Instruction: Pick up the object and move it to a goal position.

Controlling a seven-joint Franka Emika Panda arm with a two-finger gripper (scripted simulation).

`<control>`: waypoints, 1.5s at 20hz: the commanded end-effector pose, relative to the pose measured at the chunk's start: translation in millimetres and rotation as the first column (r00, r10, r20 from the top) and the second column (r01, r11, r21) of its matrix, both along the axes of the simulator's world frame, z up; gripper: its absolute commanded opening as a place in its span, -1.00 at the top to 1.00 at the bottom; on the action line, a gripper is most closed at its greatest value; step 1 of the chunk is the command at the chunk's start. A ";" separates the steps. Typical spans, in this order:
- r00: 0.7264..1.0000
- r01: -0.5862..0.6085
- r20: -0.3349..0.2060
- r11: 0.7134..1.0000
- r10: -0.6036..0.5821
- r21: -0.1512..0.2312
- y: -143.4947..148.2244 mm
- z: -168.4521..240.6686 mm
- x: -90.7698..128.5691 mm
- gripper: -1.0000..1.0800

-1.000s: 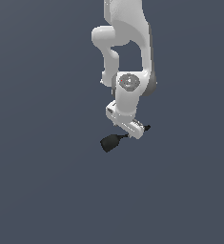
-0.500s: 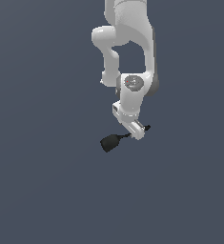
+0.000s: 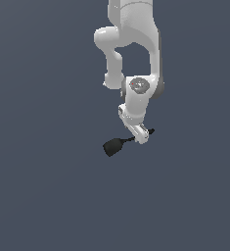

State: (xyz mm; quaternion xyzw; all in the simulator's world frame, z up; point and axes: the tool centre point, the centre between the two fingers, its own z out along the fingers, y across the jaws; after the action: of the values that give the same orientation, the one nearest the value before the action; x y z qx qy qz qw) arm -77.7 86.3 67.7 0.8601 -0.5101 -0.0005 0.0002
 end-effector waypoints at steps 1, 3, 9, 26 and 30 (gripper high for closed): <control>1.000 0.010 0.001 1.000 -0.010 0.000 0.5 -0.5 -0.6 -0.92; 1.000 0.006 0.000 1.000 -0.006 0.000 0.5 -0.4 -0.4 -0.92; 1.000 0.008 0.001 1.000 -0.008 0.000 0.4 -10.9 -0.8 -0.92; 1.000 0.011 0.001 1.000 -0.011 0.000 0.6 -50.8 -1.1 1.00; 1.000 0.011 0.001 1.000 -0.011 0.000 0.6 -50.8 -1.1 1.00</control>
State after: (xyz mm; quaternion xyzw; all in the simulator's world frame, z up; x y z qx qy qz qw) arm -78.4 87.3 17.5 0.8574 -0.5147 0.0002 -0.0005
